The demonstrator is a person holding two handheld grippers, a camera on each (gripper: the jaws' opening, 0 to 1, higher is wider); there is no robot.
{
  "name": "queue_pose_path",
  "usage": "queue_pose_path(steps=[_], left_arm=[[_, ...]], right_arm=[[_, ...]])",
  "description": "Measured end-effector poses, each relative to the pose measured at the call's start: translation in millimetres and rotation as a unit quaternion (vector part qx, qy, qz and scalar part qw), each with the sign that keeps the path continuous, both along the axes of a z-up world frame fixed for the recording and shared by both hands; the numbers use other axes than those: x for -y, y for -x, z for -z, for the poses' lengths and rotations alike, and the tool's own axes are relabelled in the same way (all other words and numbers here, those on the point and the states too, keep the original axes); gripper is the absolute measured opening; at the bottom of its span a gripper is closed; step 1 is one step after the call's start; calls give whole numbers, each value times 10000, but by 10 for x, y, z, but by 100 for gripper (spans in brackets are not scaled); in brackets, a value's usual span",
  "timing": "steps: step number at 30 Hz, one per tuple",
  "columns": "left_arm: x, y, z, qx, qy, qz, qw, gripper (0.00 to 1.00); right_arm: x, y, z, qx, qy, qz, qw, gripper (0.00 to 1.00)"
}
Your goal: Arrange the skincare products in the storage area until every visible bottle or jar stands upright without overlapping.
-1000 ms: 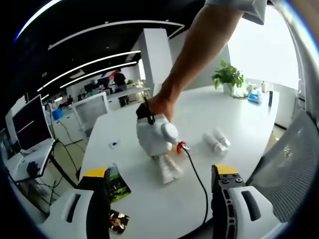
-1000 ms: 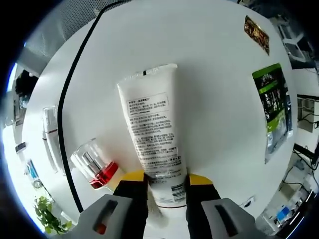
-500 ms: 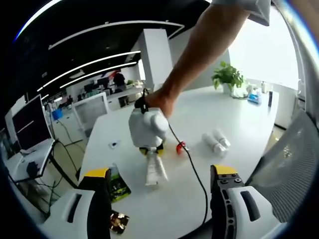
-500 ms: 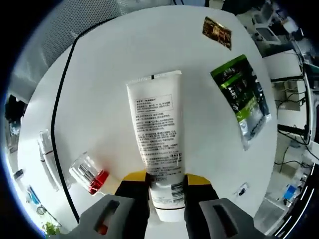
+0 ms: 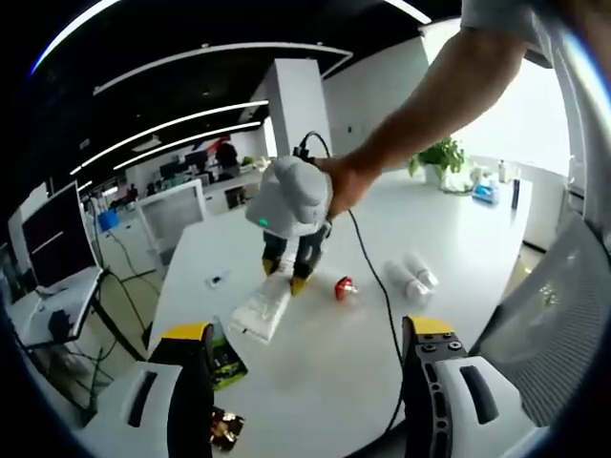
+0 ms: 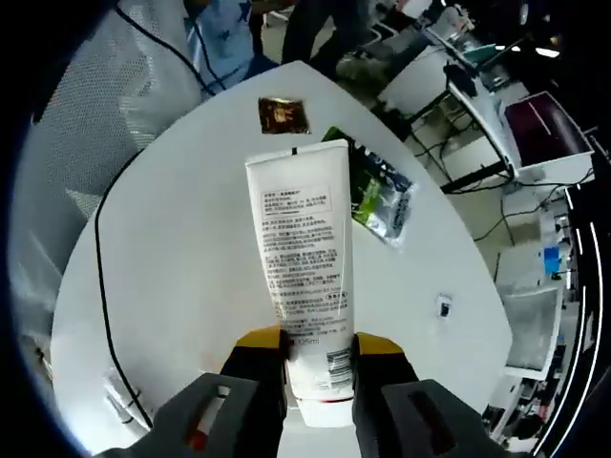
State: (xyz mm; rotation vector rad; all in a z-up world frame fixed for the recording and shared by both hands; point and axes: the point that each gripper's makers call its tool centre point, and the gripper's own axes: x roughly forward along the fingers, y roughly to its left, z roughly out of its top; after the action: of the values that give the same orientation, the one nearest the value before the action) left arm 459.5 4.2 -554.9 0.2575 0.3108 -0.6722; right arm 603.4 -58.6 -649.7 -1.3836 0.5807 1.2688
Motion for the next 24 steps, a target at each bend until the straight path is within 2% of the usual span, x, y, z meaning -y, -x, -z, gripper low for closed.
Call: queue_pose_path(steps=[4,8,9,10,15,18,20,22,24], left_arm=[[19,9,-16,8,62,44,10000,78],[31,16,-31,22,109,77,9999,78],[39,20,-34,16,130,94,9999,78],[45,25,-36,13,141,109,9998,78],[56,37,-39,-4,172,140,9998,78],[63,39,-52,6,204,157,9997,79],[96,59,-62,-7,248,239,9994,80],[115,73,-83,17,283,293,9992,80],[120,74,-99,34,317,306,9990,80]], right_arm=[[59,110,-181,10,-557,647,9964,18],[142,188,-364,21,-1085,1216,9866,18],[178,234,-460,4,-1356,1490,9795,18],[183,246,-479,-10,-1417,1549,9777,18],[255,436,-756,-56,-2299,2288,9459,18],[245,544,-883,-140,-2724,2500,9291,18],[240,656,-1015,-248,-3100,2703,9112,18],[189,747,-1140,-456,-3563,2872,8880,18],[165,826,-1251,-519,-3825,2941,8744,18]])
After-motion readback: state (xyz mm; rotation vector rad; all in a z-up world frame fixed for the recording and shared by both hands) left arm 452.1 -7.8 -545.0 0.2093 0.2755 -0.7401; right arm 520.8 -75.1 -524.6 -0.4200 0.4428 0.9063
